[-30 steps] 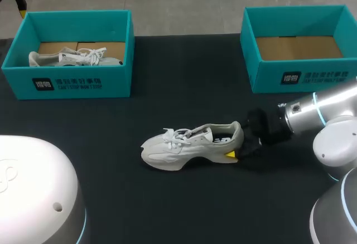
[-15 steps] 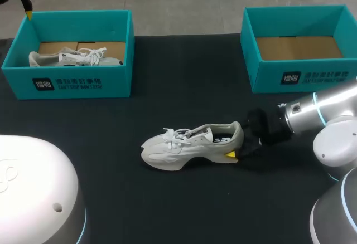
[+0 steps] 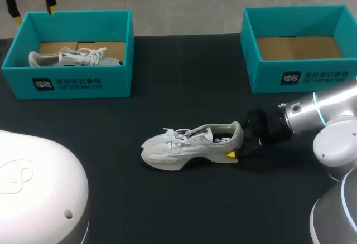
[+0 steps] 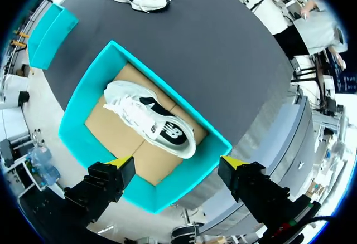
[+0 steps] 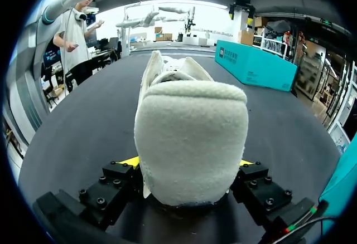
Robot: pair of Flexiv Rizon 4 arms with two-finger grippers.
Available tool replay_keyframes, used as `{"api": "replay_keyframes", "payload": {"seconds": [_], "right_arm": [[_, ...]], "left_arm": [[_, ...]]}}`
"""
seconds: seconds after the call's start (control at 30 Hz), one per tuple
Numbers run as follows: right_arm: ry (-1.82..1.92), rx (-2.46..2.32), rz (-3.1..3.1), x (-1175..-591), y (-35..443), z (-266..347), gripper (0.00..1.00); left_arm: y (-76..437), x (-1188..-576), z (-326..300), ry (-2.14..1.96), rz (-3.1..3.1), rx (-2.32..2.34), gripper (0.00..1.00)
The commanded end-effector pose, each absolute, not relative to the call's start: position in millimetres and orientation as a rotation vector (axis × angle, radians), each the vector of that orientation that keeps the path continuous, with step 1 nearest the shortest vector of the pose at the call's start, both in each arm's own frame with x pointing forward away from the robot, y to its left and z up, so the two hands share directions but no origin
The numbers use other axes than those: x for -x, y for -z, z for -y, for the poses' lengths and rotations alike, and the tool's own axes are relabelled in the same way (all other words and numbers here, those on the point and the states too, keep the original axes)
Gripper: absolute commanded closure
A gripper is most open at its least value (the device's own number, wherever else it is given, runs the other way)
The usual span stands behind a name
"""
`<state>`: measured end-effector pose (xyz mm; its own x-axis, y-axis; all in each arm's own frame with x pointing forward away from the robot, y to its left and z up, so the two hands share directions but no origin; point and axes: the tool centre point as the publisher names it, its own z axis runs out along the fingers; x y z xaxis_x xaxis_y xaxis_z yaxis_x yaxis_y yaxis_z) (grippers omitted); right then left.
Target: Take the shoe out of the shoebox, open the shoe tongue, remove and reinsert the insole, then place the shoe into the shoebox
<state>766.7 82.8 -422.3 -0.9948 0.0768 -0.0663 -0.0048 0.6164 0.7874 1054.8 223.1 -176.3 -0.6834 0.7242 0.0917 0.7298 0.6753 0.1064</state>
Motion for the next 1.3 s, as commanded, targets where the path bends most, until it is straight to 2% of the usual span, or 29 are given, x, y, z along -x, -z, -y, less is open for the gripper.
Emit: {"api": "replay_keyframes", "payload": {"seconds": [0.03,0.47,0.7,0.93,1.2,1.3], "right_arm": [[-1.33,-0.06,-2.741,-766,426,-84,1.0],[-1.33,-0.06,-2.741,-766,426,-84,1.0],[-1.33,-0.06,-2.741,-766,426,-84,1.0],[-1.33,-0.06,-2.741,-766,426,-84,1.0],[-1.33,-0.06,-2.741,-766,426,-84,1.0],[-1.33,-0.06,-2.741,-766,426,-84,1.0]], "left_arm": [[179,-1046,-204,0.188,2.932,1.018,0.0],[179,-1046,-204,0.188,2.932,1.018,0.0],[166,-1036,-166,0.188,3.231,0.148,0.0],[168,-1019,-142,0.162,3.113,-0.691,0.0],[180,-1000,-125,0.034,2.925,-1.251,0.0],[183,-990,-111,-0.039,2.884,-1.278,0.0]]}}
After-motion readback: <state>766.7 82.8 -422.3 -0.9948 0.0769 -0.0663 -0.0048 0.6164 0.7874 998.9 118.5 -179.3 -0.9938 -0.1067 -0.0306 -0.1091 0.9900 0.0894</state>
